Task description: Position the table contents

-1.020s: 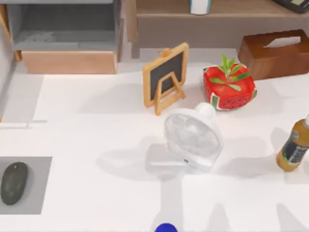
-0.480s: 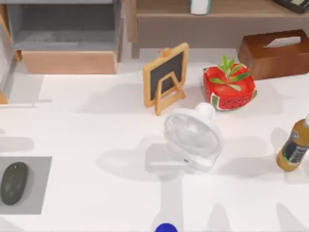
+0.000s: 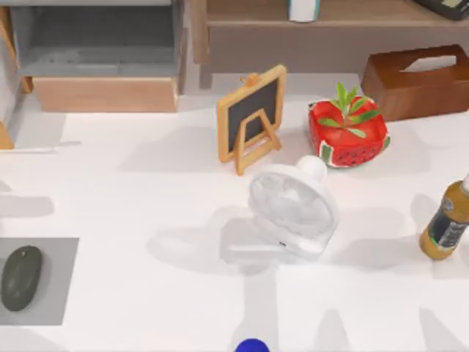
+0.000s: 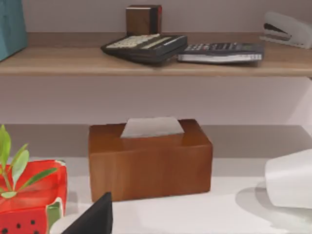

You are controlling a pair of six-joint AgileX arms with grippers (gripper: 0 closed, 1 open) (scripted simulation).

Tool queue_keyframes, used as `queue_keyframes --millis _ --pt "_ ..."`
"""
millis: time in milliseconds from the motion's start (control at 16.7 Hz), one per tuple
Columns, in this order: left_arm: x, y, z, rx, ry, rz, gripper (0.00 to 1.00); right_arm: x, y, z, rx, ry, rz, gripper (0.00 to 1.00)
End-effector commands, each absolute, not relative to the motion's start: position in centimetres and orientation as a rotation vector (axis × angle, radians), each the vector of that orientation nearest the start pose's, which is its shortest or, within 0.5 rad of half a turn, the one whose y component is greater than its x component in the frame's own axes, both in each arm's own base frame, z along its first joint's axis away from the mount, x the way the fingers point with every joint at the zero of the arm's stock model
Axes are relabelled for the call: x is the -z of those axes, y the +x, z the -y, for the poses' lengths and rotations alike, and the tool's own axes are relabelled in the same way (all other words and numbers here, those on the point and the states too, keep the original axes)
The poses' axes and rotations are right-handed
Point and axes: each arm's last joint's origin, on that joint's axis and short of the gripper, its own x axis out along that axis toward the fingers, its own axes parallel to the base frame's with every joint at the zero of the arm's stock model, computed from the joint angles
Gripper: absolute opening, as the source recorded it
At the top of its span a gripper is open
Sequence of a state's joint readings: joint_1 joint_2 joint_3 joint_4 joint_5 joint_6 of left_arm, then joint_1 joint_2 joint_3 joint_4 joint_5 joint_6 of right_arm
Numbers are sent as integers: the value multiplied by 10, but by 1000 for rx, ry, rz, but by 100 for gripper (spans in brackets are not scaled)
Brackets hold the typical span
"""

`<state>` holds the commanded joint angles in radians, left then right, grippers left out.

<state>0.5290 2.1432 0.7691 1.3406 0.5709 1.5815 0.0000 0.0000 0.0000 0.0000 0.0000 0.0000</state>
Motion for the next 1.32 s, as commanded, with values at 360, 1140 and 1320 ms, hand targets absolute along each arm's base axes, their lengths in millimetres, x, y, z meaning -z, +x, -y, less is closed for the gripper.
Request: queue_keyframes --millis 360,1140,1320 --pt "-90 375 -174 27 1552 -5 0 -160 106 1 0 0 0 100" --pt "-89 422 -174 29 1549 -9 0 -160 106 1 0 0 0 100" --pt "-90 438 -173 29 1548 -10 0 -160 106 1 0 0 0 100"
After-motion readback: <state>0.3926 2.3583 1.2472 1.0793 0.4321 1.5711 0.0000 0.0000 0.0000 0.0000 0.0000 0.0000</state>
